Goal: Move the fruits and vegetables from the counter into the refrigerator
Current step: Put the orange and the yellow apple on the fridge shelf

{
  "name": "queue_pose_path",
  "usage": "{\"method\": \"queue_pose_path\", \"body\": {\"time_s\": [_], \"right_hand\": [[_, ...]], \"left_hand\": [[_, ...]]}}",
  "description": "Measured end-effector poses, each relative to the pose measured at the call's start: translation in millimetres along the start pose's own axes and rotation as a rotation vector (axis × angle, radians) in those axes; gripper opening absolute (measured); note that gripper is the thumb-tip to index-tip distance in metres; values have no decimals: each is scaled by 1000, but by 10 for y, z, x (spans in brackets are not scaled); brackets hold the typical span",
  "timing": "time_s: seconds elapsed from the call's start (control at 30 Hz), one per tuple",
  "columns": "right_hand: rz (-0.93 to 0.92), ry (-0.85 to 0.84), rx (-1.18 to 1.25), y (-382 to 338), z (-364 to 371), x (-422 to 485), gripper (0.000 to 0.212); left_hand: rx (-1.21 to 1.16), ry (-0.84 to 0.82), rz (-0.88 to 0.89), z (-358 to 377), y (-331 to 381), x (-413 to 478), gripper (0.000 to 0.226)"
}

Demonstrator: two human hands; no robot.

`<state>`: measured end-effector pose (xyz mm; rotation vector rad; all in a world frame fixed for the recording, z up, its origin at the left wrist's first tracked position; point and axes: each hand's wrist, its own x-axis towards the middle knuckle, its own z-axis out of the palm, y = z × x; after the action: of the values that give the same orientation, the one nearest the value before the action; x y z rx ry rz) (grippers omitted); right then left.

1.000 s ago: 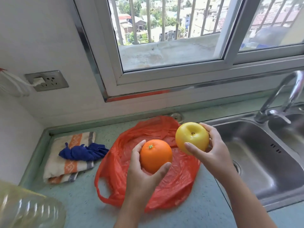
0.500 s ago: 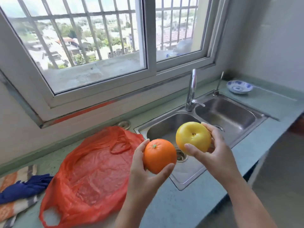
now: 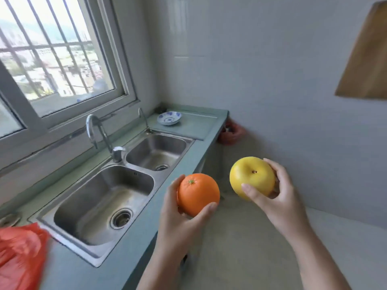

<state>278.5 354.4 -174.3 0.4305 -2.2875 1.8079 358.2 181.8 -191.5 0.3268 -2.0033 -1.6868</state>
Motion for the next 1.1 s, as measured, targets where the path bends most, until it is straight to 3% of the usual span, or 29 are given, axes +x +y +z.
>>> {"method": "queue_pose_path", "body": {"time_s": [0.6,0.73,1.1], "right_hand": [[254,714,-63,914,-2573,-337,56],[268,829,-112,1053,-2911,-71,68],[290,1022,-200,1331,-3678,579,58]], "left_hand": [[-110,-774,80,3085,155,-131,84],[-150,-896,100,3713,183,131,85],[-202,-1088,142,5165,308,640,68]]}}
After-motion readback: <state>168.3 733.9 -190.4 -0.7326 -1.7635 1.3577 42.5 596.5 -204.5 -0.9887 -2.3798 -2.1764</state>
